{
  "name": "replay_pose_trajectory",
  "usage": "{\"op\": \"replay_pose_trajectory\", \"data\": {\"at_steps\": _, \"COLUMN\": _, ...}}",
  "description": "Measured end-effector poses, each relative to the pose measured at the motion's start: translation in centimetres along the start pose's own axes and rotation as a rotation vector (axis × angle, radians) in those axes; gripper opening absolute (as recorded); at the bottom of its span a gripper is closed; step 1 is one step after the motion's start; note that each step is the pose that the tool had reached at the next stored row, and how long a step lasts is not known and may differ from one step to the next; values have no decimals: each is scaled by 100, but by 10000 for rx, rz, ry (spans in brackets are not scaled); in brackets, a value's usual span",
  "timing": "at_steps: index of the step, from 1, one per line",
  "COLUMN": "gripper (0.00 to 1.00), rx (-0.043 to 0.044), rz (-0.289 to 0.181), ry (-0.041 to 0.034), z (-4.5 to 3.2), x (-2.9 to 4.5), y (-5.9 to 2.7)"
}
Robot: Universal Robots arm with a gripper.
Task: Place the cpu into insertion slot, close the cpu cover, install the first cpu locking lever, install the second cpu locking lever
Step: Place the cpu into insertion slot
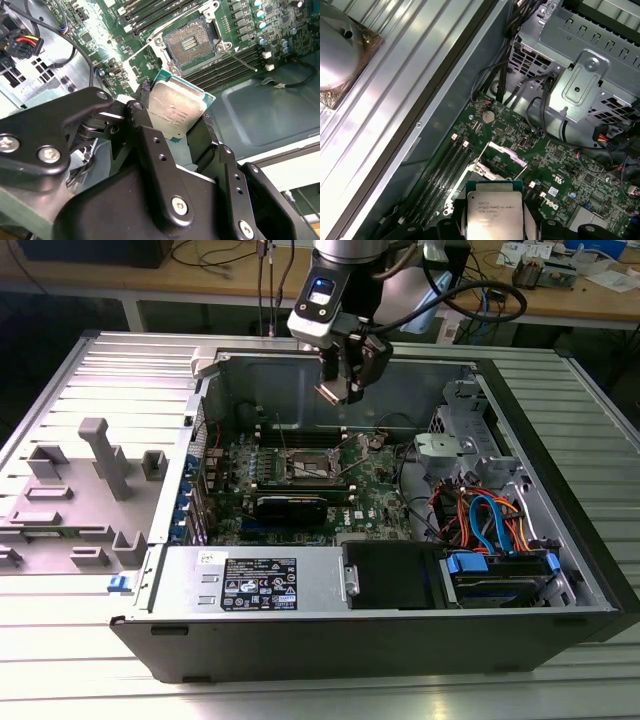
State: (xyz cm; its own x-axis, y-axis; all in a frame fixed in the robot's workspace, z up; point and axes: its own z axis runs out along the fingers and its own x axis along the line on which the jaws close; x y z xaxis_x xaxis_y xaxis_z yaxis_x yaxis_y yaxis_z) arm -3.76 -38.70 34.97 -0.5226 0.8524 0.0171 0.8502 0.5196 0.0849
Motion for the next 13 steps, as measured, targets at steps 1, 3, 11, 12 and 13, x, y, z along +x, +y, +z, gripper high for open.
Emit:
{"op": "replay_pose_trajectory", "data": {"at_steps": 1, "gripper": 54, "rx": -1, "rz": 54, "ry": -5, "z": 0, "x": 0, "y": 0}}
{"op": "replay_pose_trajectory", "data": {"at_steps": 3, "gripper": 54, "rx": -3, "rz": 219, "ry": -18, "z": 1, "x": 0, "y": 0}}
{"op": "replay_pose_trajectory", "data": {"at_steps": 11, "gripper": 54, "rx": -4, "rz": 236, "ry": -20, "z": 1, "x": 0, "y": 0}}
{"op": "replay_pose_trajectory", "data": {"at_steps": 12, "gripper": 54, "rx": -3, "rz": 236, "ry": -21, "z": 1, "x": 0, "y": 0}}
{"op": "replay_pose_trajectory", "data": {"at_steps": 13, "gripper": 54, "rx": -4, "rz": 236, "ry": -20, "z": 1, "x": 0, "y": 0}}
